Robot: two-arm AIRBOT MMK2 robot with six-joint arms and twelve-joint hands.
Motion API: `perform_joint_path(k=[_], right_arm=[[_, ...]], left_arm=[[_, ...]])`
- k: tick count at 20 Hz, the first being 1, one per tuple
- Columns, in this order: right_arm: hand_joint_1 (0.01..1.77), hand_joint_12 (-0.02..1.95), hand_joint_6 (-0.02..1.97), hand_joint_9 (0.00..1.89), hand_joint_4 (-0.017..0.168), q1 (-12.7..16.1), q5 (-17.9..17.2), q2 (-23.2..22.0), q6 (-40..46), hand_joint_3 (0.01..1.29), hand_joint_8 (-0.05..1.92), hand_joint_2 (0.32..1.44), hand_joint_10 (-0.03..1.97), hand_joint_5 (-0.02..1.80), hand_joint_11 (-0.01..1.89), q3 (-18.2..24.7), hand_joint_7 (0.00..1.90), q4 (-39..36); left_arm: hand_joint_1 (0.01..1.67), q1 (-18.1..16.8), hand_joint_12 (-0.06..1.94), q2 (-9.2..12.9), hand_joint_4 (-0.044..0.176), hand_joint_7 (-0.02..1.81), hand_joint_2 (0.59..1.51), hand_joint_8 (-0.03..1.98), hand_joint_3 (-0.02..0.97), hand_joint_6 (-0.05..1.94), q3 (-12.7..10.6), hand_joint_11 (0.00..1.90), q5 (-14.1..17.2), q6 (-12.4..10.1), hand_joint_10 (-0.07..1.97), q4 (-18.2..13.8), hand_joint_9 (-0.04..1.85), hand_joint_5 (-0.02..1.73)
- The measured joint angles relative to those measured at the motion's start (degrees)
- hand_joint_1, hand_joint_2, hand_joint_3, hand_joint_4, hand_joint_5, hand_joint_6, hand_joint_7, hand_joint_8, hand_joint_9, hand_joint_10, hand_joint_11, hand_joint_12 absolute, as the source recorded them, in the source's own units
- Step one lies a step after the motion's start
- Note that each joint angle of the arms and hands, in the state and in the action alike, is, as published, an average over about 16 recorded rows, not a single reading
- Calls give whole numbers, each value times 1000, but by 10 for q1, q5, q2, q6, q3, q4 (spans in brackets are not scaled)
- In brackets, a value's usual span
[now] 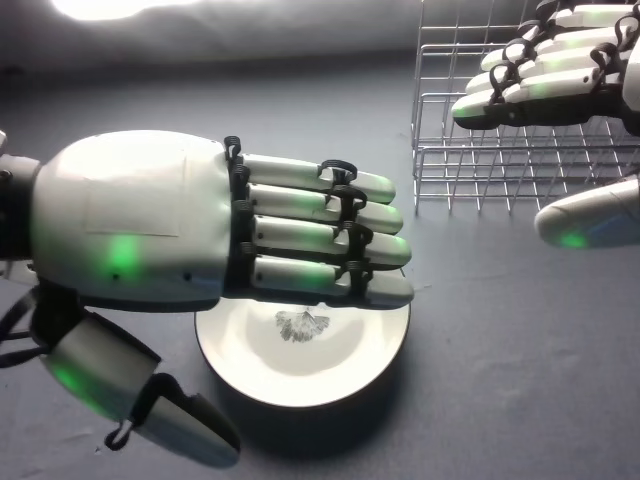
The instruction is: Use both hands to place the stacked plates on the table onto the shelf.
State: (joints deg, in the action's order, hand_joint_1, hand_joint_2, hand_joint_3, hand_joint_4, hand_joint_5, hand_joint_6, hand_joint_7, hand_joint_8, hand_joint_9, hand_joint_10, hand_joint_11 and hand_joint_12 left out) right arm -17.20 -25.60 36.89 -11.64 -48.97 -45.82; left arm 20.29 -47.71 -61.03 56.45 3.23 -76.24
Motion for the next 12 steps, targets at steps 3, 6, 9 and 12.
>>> perform_joint_path(k=[3,6,9,12], right_arm=[[17,568,13,202,-2,-2,0,-2,0,16,9,1182,0,266,19,0,245,-3],[16,589,10,203,-2,-4,-1,-4,-1,14,7,1180,-3,270,19,0,246,-6],[16,598,11,203,-2,-6,-3,-5,-2,14,6,1180,-3,268,19,0,246,-10],[16,613,11,203,-2,-8,-5,-6,-3,15,6,1180,-3,271,19,0,246,-14]], left_arm=[[25,-6,17,0,4,55,1098,2,44,8,-6,21,7,-20,5,-14,18,73],[24,-14,21,-1,3,56,1101,5,37,11,-17,22,16,-48,6,-42,20,75],[23,-23,21,-5,3,49,1102,5,33,11,-35,21,28,-75,6,-80,18,71],[21,-31,21,-12,2,44,1101,6,32,11,-58,20,41,-99,6,-121,18,66]])
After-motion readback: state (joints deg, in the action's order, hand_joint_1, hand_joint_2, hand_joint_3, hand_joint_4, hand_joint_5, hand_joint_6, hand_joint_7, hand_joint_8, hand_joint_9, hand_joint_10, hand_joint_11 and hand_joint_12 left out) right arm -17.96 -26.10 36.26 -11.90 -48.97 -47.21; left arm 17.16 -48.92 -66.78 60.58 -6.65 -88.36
